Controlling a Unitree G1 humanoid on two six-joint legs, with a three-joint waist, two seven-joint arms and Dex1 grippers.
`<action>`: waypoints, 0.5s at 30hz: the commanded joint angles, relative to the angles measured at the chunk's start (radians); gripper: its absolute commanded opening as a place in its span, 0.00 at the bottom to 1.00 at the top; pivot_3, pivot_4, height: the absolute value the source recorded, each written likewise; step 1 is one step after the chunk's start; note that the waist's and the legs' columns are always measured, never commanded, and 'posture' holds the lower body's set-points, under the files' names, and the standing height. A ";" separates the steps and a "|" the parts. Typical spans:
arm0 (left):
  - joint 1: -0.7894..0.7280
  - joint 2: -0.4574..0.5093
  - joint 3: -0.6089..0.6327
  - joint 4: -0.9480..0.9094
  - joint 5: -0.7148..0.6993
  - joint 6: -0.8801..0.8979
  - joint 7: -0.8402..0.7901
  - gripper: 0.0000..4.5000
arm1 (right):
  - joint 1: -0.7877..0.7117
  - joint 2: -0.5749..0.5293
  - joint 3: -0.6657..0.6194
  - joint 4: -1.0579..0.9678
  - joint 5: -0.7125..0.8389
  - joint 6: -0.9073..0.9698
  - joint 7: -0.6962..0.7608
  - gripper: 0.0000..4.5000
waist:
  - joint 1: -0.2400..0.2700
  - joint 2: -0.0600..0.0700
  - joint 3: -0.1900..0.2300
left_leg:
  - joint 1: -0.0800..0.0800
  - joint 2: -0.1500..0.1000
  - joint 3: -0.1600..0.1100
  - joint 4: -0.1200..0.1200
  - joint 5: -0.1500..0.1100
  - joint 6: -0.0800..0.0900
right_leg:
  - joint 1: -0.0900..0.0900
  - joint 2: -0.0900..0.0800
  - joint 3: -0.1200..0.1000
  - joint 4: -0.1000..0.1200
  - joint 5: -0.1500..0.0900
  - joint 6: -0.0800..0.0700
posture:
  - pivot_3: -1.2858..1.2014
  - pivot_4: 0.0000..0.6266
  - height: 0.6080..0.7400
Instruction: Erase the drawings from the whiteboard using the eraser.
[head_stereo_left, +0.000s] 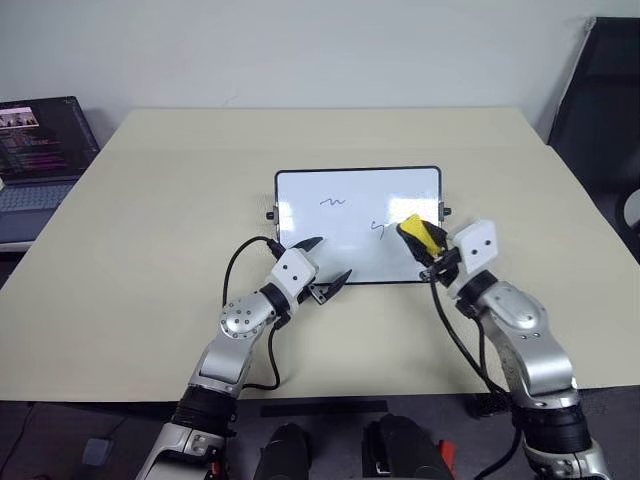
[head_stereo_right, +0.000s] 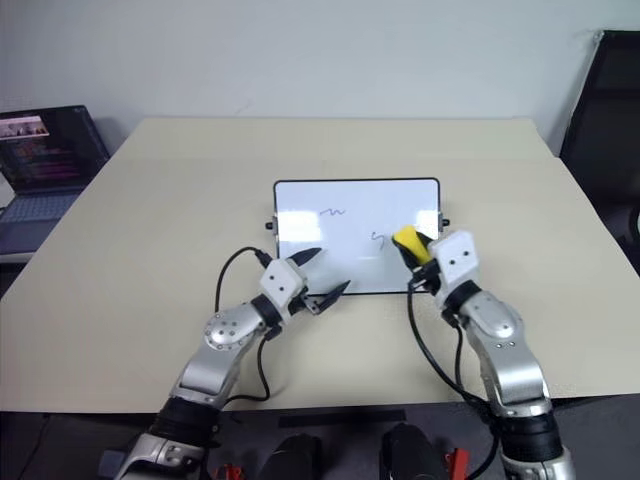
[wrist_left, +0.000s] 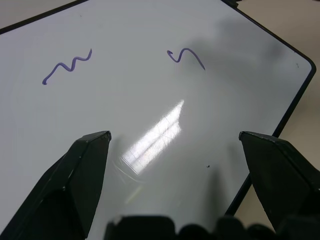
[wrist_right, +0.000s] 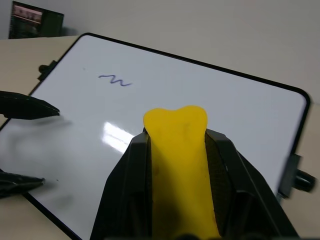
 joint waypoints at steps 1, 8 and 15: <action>-0.001 0.007 0.005 -0.051 0.000 0.000 0.007 1.00 | -0.082 0.031 0.034 0.072 -0.016 -0.080 0.010 0.25 | 0.000 0.000 0.000 | 0.000 0.000 0.000 0.000 0.000 0.000 | 0.000 0.000 0.000 0.000 0.000 0.000 | 0.52 0.24 1.00; -0.016 0.023 0.015 -0.051 -0.005 0.011 -0.001 1.00 | -0.233 0.071 0.094 0.291 -0.102 -0.142 -0.019 0.25 | 0.002 0.000 0.000 | 0.000 0.000 0.000 0.000 0.000 0.000 | 0.000 0.000 0.000 0.000 0.000 0.000 | 0.52 0.24 1.00; -0.032 0.028 0.016 -0.060 -0.008 0.028 -0.004 1.00 | -0.278 0.055 0.101 0.440 -0.193 -0.109 -0.074 0.25 | 0.004 0.000 0.000 | 0.000 0.000 0.000 0.000 0.000 0.000 | 0.000 -0.001 0.000 0.000 0.000 0.000 | 0.52 0.24 1.00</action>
